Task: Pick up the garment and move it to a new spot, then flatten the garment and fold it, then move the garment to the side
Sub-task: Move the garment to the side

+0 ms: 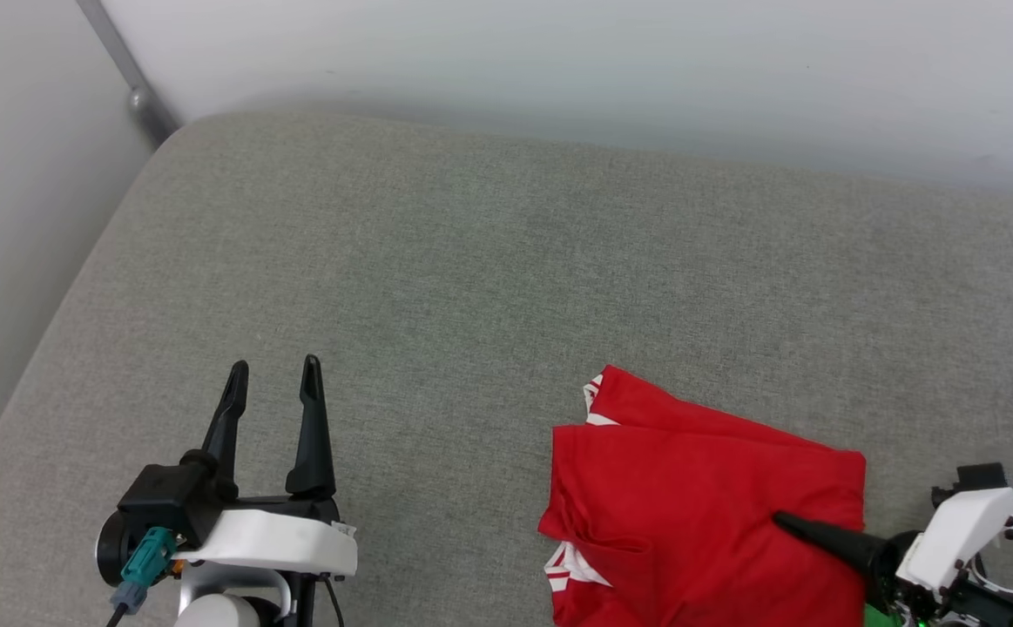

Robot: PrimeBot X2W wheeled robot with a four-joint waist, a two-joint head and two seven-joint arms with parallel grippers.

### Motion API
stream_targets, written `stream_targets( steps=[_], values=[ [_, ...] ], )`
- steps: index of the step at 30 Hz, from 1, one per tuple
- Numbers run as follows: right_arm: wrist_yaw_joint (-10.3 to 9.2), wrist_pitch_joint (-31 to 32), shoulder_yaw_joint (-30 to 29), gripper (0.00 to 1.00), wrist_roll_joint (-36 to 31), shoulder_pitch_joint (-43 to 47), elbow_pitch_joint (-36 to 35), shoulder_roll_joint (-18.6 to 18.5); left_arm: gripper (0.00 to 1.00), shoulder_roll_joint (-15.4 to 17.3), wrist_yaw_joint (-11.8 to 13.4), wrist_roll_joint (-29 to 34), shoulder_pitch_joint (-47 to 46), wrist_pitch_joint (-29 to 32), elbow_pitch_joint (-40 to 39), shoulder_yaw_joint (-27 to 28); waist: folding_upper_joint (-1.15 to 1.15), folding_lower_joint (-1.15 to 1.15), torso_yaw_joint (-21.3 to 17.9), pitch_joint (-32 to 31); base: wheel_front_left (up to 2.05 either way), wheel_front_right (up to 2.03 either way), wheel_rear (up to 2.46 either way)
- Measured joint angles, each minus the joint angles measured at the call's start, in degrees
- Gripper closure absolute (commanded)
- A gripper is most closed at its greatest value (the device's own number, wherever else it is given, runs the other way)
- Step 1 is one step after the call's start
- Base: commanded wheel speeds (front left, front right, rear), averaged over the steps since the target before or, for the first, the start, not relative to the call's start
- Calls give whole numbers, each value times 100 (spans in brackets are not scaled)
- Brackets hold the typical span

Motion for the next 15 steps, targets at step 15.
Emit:
stream_targets(
  steps=[15],
  values=[
    [0,-946,1673,100,-1893,-27,-845,-1035,0,-21,-269,282,153,0,89,23,0,0,-846,-311,0,0,0]
  ],
)
